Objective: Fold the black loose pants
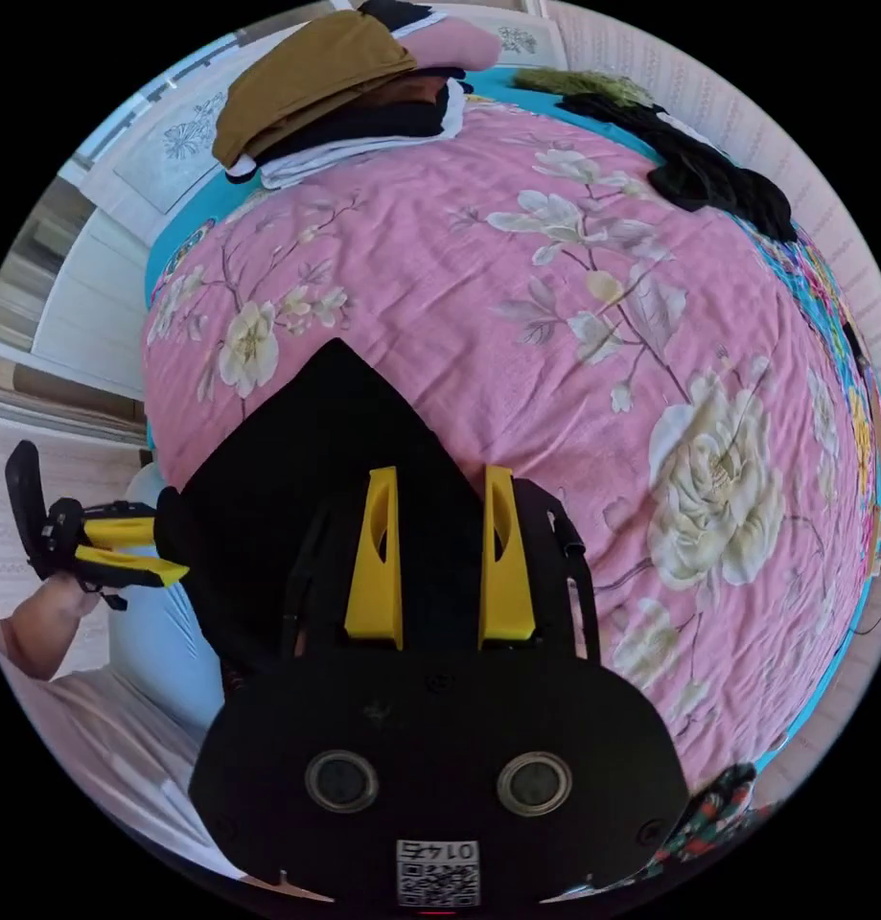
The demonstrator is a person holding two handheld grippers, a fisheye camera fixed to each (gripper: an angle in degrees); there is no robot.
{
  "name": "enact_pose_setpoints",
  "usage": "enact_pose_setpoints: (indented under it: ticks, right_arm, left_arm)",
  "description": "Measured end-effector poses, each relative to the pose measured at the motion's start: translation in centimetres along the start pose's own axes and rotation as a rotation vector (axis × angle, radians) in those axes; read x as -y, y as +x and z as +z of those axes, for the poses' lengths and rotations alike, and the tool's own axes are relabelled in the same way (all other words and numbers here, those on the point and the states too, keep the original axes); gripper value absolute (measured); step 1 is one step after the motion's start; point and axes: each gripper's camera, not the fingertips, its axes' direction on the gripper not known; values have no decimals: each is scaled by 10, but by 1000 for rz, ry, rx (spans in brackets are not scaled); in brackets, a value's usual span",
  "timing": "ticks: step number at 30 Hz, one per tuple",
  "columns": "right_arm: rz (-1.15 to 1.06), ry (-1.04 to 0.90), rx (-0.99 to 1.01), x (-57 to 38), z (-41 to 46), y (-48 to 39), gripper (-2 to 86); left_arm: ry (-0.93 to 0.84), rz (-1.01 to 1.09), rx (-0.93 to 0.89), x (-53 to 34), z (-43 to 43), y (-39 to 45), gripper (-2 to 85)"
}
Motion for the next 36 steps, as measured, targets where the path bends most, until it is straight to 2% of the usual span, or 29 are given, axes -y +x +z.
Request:
enact_pose_setpoints:
  ticks: [3, 6, 7, 8, 11, 14, 16, 18, 19, 20, 21, 24, 26, 28, 29, 31, 33, 36]
  right_arm:
    - [-23, 8, 134, -21, -17, 12, 14]
    - [59, 195, 271, -66, -71, 34, 1]
    - [82, 321, 296, -89, -104, 39, -1]
    - [77, 451, 262, -113, -140, 39, -2]
    - [-26, 737, 202, -151, -220, 39, 0]
    - [-156, 798, 219, -125, -264, 34, 1]
    - [-231, 771, 245, -84, -271, 18, 1]
    - [-315, 692, 277, -31, -264, -6, 1]
    - [-360, 604, 316, 7, -248, -24, 1]
    - [-362, 495, 341, 45, -224, -40, 1]
    - [-349, 442, 346, 61, -209, -48, 0]
    - [-267, 227, 372, 102, -113, -76, 0]
    - [-252, 55, 402, 85, -45, -86, 0]
    - [-255, 46, 431, 54, -24, -85, 3]
    - [-248, 58, 468, 27, -20, -79, 7]
    - [-254, 114, 508, -23, -24, -64, 17]
    - [-198, 171, 440, -82, -32, -43, 35]
    - [61, 221, 287, -189, -44, 0, 61]
  left_arm:
    - [15, 45, -28, -13, -13, 1, 1]
    - [113, 188, -229, -29, -39, 11, -8]
    - [221, 257, -286, -39, -57, 21, -9]
    - [342, 337, -314, -50, -75, 33, -9]
    - [484, 471, -438, -59, -108, 60, -10]
    - [638, 501, -468, -60, -147, 64, -10]
    - [733, 454, -373, -63, -174, 48, -10]
    - [785, 384, -193, -65, -203, 23, -10]
    - [794, 300, -44, -67, -220, 3, -10]
    - [773, 206, 68, -68, -232, -20, -10]
    - [751, 164, 111, -67, -236, -32, -10]
    - [576, -142, 287, -59, -221, -111, -9]
    - [440, -441, 299, -62, -186, -177, -5]
    - [391, -548, 182, -69, -169, -201, 1]
    - [457, -556, 133, -75, -168, -202, 7]
    - [525, -527, 178, -81, -172, -192, 18]
    - [544, -530, 190, -86, -174, -184, 33]
    - [547, -445, 157, -84, -176, -158, 54]
